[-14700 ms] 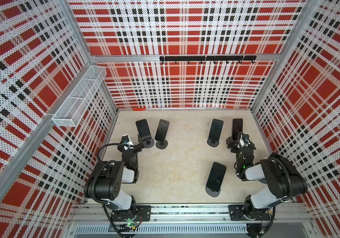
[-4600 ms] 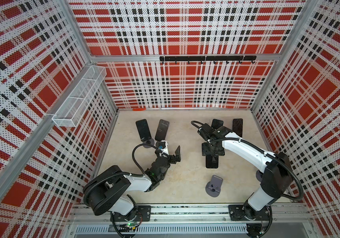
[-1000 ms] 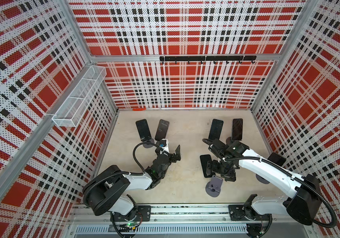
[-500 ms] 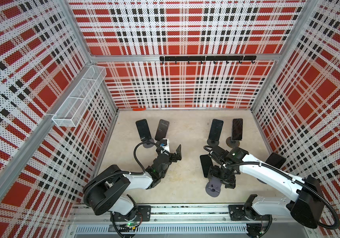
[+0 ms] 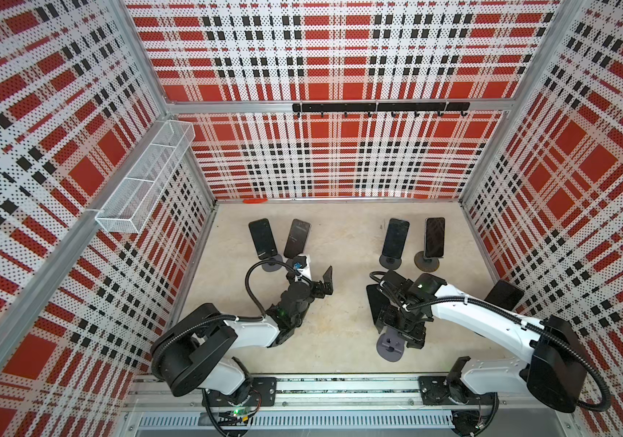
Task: Remove the phone from the phone stand
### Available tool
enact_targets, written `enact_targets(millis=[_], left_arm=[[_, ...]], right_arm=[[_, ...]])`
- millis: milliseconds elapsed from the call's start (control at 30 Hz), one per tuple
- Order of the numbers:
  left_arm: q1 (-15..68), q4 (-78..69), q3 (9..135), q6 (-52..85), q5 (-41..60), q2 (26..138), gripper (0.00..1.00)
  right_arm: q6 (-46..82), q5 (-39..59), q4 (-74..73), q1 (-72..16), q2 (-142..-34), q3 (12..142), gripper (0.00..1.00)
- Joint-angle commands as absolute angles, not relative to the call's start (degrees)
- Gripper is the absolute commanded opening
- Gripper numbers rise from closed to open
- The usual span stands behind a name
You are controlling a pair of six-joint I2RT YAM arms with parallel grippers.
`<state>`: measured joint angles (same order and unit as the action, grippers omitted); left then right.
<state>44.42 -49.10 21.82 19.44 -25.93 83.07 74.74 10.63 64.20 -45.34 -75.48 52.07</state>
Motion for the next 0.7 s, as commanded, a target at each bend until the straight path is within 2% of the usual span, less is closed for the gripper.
enact_targets(millis=[0, 233, 667], left_arm=[[44.31, -49.17, 22.13, 19.86, -26.08, 81.41, 0.98], [44.47, -49.04, 22.05, 19.78, -26.21, 81.29, 0.98], [44.56, -49.04, 21.65, 19.99, -27.52, 81.34, 0.98]], right_arm=[[73.57, 9.87, 63.91, -45.74, -76.73, 51.35, 0.87], [71.48, 9.16, 64.23, -45.79, -78.92, 51.34, 0.80], [67.30, 8.45, 62.16, -45.79, -80.23, 49.74, 0.76]])
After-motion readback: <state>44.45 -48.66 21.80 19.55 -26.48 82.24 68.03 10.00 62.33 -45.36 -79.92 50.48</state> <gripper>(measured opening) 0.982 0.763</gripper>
